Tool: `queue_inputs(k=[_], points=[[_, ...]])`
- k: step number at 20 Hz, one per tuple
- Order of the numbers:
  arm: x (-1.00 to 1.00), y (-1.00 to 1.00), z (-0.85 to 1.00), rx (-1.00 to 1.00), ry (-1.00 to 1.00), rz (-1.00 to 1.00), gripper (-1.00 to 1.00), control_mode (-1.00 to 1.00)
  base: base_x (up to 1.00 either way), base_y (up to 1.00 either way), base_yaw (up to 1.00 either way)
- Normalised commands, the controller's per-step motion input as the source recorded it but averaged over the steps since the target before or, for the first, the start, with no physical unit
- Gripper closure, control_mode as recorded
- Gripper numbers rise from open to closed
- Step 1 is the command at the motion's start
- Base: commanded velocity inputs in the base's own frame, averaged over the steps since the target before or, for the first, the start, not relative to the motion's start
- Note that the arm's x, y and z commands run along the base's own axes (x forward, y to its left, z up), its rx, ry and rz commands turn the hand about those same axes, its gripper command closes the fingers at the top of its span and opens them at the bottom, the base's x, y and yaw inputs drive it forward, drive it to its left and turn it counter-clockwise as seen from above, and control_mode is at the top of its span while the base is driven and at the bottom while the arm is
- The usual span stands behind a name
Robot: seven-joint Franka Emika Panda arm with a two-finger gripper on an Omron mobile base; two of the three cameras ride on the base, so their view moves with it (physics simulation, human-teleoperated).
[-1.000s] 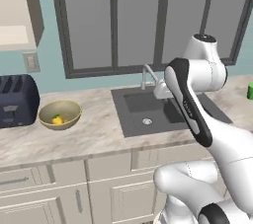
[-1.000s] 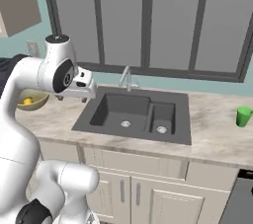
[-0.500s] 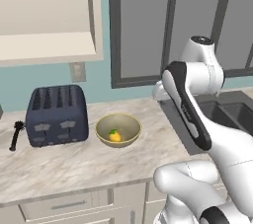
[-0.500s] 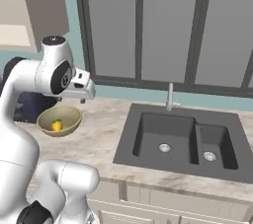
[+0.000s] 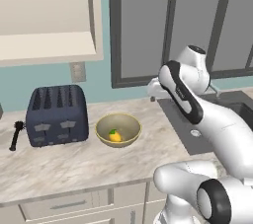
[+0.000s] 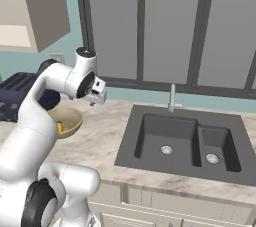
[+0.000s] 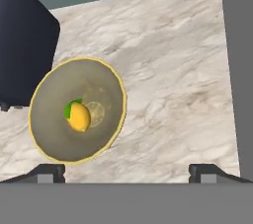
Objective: Move the cup from next to the sink to the open cabinet. Then, move the bowl with the lemon to the fridge to clear the area for faucet cleaning.
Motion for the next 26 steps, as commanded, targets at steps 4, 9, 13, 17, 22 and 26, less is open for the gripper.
queue_inputs(k=[4,9,13,17,22,26], points=[[0.92,0.18,-0.61,0.04,0.15,-0.06,-1.00,-1.00,0.00,0.00,0.00],[0.76,0.36,-0.80,0.03,0.17,-0.11,-1.00,-1.00,0.00,0.00,0.00],[0.46,0.21,-0.85,0.07,0.17,-0.15,-1.00,-1.00,0.00,0.00,0.00],[0.06,0.29,-0.87,0.03,0.12,-0.09,-1.00,-1.00,0.00,0.00,0.00],[-0.14,0.38,-0.50,0.01,0.03,-0.03,-1.00,-1.00,0.00,0.00,0.00],[-0.25,0.25,-0.16,0.00,0.00,0.00,-1.00,-1.00,0.00,0.00,0.00]])
